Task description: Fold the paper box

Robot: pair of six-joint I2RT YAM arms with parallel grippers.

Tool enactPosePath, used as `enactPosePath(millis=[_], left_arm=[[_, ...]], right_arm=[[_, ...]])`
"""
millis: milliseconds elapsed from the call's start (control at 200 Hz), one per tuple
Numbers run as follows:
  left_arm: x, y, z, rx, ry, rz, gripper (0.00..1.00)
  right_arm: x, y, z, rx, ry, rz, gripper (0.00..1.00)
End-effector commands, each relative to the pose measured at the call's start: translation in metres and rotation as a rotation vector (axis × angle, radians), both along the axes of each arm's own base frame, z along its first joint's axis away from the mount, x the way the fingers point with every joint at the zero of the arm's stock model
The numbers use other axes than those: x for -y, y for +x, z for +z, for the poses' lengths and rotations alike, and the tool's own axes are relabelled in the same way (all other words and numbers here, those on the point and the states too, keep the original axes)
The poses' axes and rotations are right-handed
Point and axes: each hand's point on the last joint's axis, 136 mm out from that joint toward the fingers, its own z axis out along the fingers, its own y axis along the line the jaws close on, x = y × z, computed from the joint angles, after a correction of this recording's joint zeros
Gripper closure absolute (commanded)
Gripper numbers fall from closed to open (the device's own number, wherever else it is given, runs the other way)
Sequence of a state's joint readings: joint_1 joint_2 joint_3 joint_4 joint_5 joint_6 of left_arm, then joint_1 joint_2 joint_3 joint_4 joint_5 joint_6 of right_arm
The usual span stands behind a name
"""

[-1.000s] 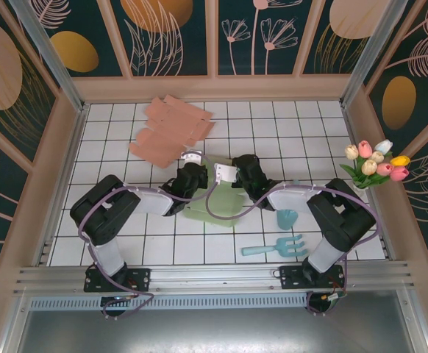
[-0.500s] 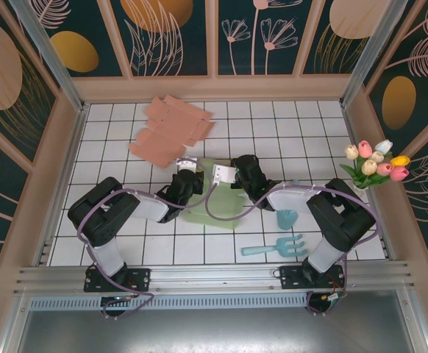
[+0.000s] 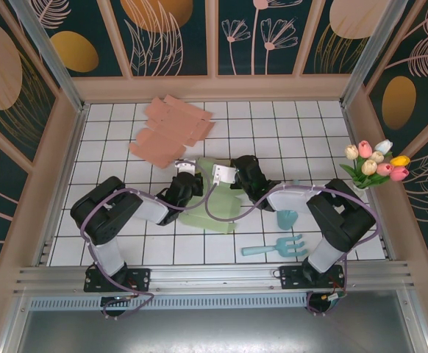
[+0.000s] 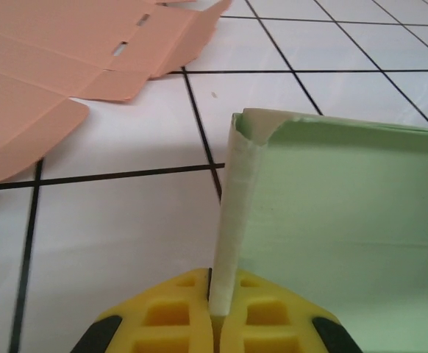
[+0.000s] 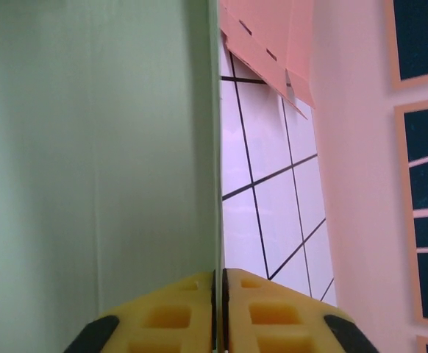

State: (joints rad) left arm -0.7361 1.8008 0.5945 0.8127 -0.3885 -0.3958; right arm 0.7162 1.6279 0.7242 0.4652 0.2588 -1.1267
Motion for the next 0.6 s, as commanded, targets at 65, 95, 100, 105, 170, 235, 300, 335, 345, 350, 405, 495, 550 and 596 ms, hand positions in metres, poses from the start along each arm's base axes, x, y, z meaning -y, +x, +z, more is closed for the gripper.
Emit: enactPosePath(millis=[65, 95, 100, 105, 170, 235, 300, 335, 345, 350, 405, 495, 550, 596], left_arm=[[-0.042, 0.001, -0.019, -0.021, 0.071, 0.160, 1.00], [-0.041, 0.001, -0.017, -0.016, 0.065, 0.158, 1.00], [-0.042, 0.001, -0.018, -0.016, 0.065, 0.158, 1.00], [-0.042, 0.001, -0.017, -0.015, 0.064, 0.157, 1.00], [-0.040, 0.000, -0.016, -0.011, 0.052, 0.144, 1.00], [-0.039, -0.003, -0.014, -0.002, 0.028, 0.136, 1.00], [-0.040, -0.006, -0.010, 0.013, -0.006, 0.132, 1.00], [-0.040, -0.007, -0.007, 0.024, -0.026, 0.128, 1.00], [-0.039, -0.008, -0.006, 0.027, -0.031, 0.125, 1.00], [-0.039, -0.008, -0.006, 0.029, -0.033, 0.124, 1.00], [-0.038, -0.012, 0.000, 0.050, -0.063, 0.105, 1.00], [-0.039, -0.018, 0.008, 0.092, -0.109, 0.088, 1.00], [-0.040, -0.022, 0.013, 0.123, -0.123, 0.087, 1.00], [-0.040, -0.025, 0.019, 0.157, -0.130, 0.080, 1.00]], right_arm=[[-0.003, -0.011, 0.018, -0.045, 0.097, -0.005, 0.72], [-0.007, -0.013, 0.025, -0.042, 0.118, 0.004, 0.70], [-0.007, -0.013, 0.025, -0.042, 0.118, 0.004, 0.70], [-0.007, -0.013, 0.026, -0.041, 0.123, 0.006, 0.70], [-0.012, -0.017, 0.041, -0.050, 0.187, 0.010, 0.66], [-0.012, -0.017, 0.061, -0.044, 0.270, -0.019, 0.64], [-0.010, -0.018, 0.084, -0.032, 0.381, -0.052, 0.64], [-0.008, -0.019, 0.100, -0.029, 0.468, -0.078, 0.64], [-0.008, -0.019, 0.105, -0.028, 0.498, -0.087, 0.64], [-0.007, -0.019, 0.107, -0.027, 0.511, -0.091, 0.64], [0.000, -0.019, 0.134, -0.042, 0.699, -0.167, 0.64], [0.016, -0.020, 0.161, -0.113, 0.996, -0.341, 0.64], [0.029, -0.019, 0.161, -0.186, 1.139, -0.485, 0.64], [0.031, -0.019, 0.152, -0.271, 1.215, -0.582, 0.64]])
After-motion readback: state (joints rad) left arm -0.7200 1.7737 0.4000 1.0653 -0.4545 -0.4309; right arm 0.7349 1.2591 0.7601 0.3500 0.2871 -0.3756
